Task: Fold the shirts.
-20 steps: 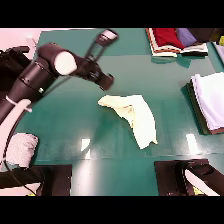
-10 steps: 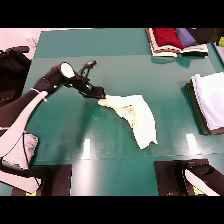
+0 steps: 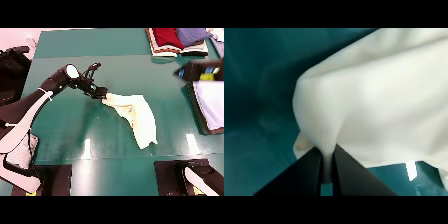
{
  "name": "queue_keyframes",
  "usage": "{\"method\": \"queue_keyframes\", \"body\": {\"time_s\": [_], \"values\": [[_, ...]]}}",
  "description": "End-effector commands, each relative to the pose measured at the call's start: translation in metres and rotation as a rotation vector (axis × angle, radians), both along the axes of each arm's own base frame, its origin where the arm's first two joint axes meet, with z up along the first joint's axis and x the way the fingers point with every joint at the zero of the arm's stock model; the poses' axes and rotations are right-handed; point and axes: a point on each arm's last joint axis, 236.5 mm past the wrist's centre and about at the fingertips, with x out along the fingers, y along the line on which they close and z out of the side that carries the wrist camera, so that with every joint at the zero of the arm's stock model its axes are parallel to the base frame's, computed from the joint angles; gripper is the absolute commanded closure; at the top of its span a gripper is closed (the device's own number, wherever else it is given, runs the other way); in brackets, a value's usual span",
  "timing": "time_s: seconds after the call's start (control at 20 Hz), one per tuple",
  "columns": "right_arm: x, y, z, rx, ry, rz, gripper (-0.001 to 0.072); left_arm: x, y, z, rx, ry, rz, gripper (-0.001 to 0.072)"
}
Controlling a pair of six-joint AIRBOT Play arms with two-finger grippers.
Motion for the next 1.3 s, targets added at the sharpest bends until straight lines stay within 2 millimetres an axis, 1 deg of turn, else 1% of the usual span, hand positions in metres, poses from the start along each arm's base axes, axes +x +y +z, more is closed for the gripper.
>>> {"method": "queue_keyframes", "body": {"time_s": [0.0,0.05,0.1,0.15,0.2,0.25,0.35,0.4,0.45,0.55,0.6,0.65,0.7,0.75,0.8,0.85,0.9,0.95,1.0,1.05,1.1,1.15,1.2,1.25], "values": [[-0.056,-0.025,-0.12,0.046,0.362,-0.095,0.0142,0.007,-0.001,0.013,-0.002,-0.034,-0.01,0.0678],[-0.066,-0.025,-0.147,0.064,0.408,-0.124,0.0142,0.007,-0.001,0.014,-0.004,-0.034,-0.009,0.0678],[-0.074,-0.02,-0.171,0.085,0.433,-0.138,0.0153,0.008,0.0,0.013,-0.002,-0.035,-0.009,0.0678],[-0.08,-0.01,-0.186,0.111,0.442,-0.125,0.0181,0.008,0.0,0.013,-0.002,-0.035,-0.009,0.0678],[-0.085,0.004,-0.198,0.145,0.454,-0.108,0.0208,0.009,-0.001,0.014,-0.004,-0.039,-0.006,0.0678],[-0.088,0.017,-0.207,0.173,0.472,-0.098,0.0208,0.01,-0.001,0.014,-0.005,-0.044,-0.002,0.0678],[-0.091,0.033,-0.226,0.15,0.506,-0.058,0.0212,0.011,-0.001,0.014,-0.007,-0.046,0.0,0.0678],[-0.086,0.038,-0.232,0.132,0.503,-0.037,0.0286,0.01,-0.001,0.014,-0.006,-0.044,-0.002,0.0678],[-0.08,0.043,-0.234,0.111,0.489,-0.008,0.0436,0.01,-0.001,0.014,-0.006,-0.042,-0.003,0.0678],[-0.06,0.052,-0.23,0.089,0.443,0.028,0.0645,0.009,0.0,0.014,-0.003,-0.041,-0.007,0.0678],[-0.049,0.055,-0.223,0.088,0.418,0.039,0.0695,0.009,0.001,0.018,0.007,-0.046,-0.018,0.0679],[-0.038,0.057,-0.209,0.092,0.384,0.05,0.0695,0.011,0.004,0.027,0.024,-0.074,-0.031,0.0679],[-0.027,0.055,-0.189,0.079,0.334,0.066,0.0695,0.017,0.011,0.049,0.047,-0.144,-0.039,0.0679],[-0.018,0.049,-0.164,0.048,0.27,0.088,0.0695,0.027,0.022,0.08,0.081,-0.25,-0.039,0.0679],[-0.01,0.042,-0.13,0.01,0.189,0.11,0.0696,0.035,0.034,0.119,0.115,-0.371,-0.031,0.0679],[-0.005,0.033,-0.09,-0.026,0.102,0.121,0.0696,0.04,0.049,0.165,0.147,-0.497,-0.016,0.0679],[-0.004,0.024,-0.052,-0.057,0.027,0.127,0.0696,0.038,0.063,0.218,0.159,-0.625,0.007,0.0679],[-0.008,0.017,-0.012,-0.079,-0.043,0.131,0.0695,0.029,0.074,0.267,0.148,-0.731,0.032,0.0679],[-0.013,0.013,0.023,-0.088,-0.105,0.132,0.0696,0.014,0.083,0.316,0.113,-0.828,0.056,0.0679],[-0.02,0.01,0.055,-0.092,-0.16,0.12,0.0696,-0.004,0.09,0.357,0.073,-0.908,0.075,0.0679],[-0.027,0.009,0.08,-0.092,-0.2,0.111,0.0696,-0.022,0.094,0.387,0.037,-0.964,0.084,0.0679],[-0.034,0.01,0.101,-0.09,-0.234,0.106,0.0696,-0.039,0.096,0.409,0.017,-1.014,0.076,0.068],[-0.039,0.01,0.114,-0.087,-0.257,0.102,0.0696,-0.052,0.094,0.42,0.008,-1.05,0.052,0.068],[-0.042,0.011,0.122,-0.077,-0.261,0.09,0.0696,-0.063,0.087,0.422,0.004,-1.059,0.014,0.068]]}}
